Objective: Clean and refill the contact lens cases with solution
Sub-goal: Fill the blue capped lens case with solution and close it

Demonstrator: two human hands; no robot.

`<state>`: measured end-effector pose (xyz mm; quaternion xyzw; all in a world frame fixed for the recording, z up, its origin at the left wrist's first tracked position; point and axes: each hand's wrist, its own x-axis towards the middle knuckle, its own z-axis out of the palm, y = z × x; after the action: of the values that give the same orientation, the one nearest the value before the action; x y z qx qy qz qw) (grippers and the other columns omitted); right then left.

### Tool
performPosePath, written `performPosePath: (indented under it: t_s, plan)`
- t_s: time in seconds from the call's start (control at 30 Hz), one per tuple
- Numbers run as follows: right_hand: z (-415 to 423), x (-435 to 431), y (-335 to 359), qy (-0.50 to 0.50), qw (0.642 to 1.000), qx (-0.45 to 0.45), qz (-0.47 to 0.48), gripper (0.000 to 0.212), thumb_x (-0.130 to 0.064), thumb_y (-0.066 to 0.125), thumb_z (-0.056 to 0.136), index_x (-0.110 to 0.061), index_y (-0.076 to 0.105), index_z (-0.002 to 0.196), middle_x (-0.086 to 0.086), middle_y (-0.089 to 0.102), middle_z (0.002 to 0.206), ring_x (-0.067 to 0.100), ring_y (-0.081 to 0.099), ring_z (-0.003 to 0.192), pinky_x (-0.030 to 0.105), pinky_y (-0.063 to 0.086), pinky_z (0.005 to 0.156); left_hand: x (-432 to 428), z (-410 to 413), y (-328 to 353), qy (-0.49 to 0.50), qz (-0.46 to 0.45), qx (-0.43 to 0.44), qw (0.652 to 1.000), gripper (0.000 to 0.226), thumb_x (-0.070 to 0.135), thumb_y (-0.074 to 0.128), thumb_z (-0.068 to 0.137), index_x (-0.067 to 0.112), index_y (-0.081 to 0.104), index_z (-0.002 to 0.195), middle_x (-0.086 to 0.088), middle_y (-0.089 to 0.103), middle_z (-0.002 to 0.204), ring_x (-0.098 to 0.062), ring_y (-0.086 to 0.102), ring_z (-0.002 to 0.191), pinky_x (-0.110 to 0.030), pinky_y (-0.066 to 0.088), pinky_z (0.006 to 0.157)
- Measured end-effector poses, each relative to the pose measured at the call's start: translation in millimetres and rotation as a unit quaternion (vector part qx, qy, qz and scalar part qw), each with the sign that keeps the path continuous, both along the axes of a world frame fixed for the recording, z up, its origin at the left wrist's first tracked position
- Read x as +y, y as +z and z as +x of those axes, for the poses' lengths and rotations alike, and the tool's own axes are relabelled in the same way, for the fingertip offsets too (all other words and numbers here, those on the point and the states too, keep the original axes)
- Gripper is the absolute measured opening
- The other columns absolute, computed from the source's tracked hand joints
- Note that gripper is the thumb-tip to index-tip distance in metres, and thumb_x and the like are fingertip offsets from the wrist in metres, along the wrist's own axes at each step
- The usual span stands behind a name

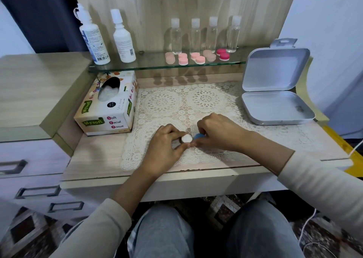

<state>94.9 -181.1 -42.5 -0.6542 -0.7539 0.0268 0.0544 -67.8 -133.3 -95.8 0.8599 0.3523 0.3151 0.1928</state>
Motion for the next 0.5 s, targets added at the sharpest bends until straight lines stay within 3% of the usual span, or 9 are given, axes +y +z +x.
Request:
performPosePath:
  t_s: [0.07,0.13,0.2,0.33,0.43,0.5]
  plan:
    - [2.2,-0.5,1.4,0.004,1.0,0.019,-0.007,0.039,-0.044,0.071,0.073,-0.008,0.062,0.086,0.004,0.058,0.079,0.018,0.048,0.072,0.028,0.038,0.06,0.5,-0.3,-0.6,0.0,-0.001,0.002,1.0,0.034,0.024,0.075,0.075,0.008,0.07,0.104,-0.004,0.058,0.087,-0.018,0.053,0.087,-0.018,0.031,0.074]
    - [5.2,-1.7,3.1,0.031,0.997,0.062,-0.018,0.033,-0.029,0.074,0.074,-0.011,0.066,0.1,0.002,0.064,0.091,0.012,0.047,0.074,0.024,0.041,0.068,0.8,-0.2,-0.7,-0.001,-0.003,0.0,1.0,0.034,0.026,0.074,0.075,0.008,0.07,0.104,-0.003,0.058,0.087,-0.018,0.052,0.086,-0.016,0.03,0.073]
    - [5.4,-3.0,3.5,0.044,0.996,0.076,-0.01,0.021,-0.018,0.068,0.078,-0.01,0.069,0.098,0.004,0.067,0.091,0.013,0.05,0.074,0.023,0.042,0.067,0.8,-0.1,-0.9,-0.002,-0.002,-0.001,1.0,0.035,0.026,0.074,0.075,0.008,0.07,0.104,-0.002,0.058,0.087,-0.016,0.052,0.087,-0.015,0.028,0.073]
    - [6.4,-4.6,2.8,0.004,0.998,0.065,-0.014,0.029,-0.029,0.074,0.074,-0.007,0.066,0.09,0.004,0.063,0.084,0.014,0.053,0.072,0.028,0.045,0.065,1.2,-0.6,-1.7,0.0,0.001,0.003,1.0,0.035,0.026,0.074,0.075,0.008,0.07,0.104,-0.002,0.059,0.088,-0.016,0.051,0.087,-0.015,0.028,0.073]
    - [8.0,-5.4,4.5,0.031,0.994,0.106,-0.028,0.033,-0.02,0.072,0.076,-0.013,0.065,0.108,0.0,0.063,0.098,-0.004,0.043,0.065,0.019,0.038,0.065,1.5,-0.6,-1.7,-0.001,0.002,-0.003,1.0,0.033,0.025,0.075,0.074,0.008,0.071,0.102,-0.001,0.059,0.087,-0.015,0.051,0.086,-0.016,0.028,0.072]
    - [7.8,-6.6,2.9,0.044,0.993,0.111,-0.015,0.025,-0.015,0.067,0.08,-0.011,0.069,0.104,0.002,0.066,0.096,-0.002,0.045,0.064,0.012,0.033,0.06,1.5,-0.8,-2.1,0.0,0.005,0.0,1.0,0.034,0.026,0.075,0.074,0.009,0.071,0.103,-0.001,0.059,0.086,-0.015,0.051,0.086,-0.017,0.029,0.073]
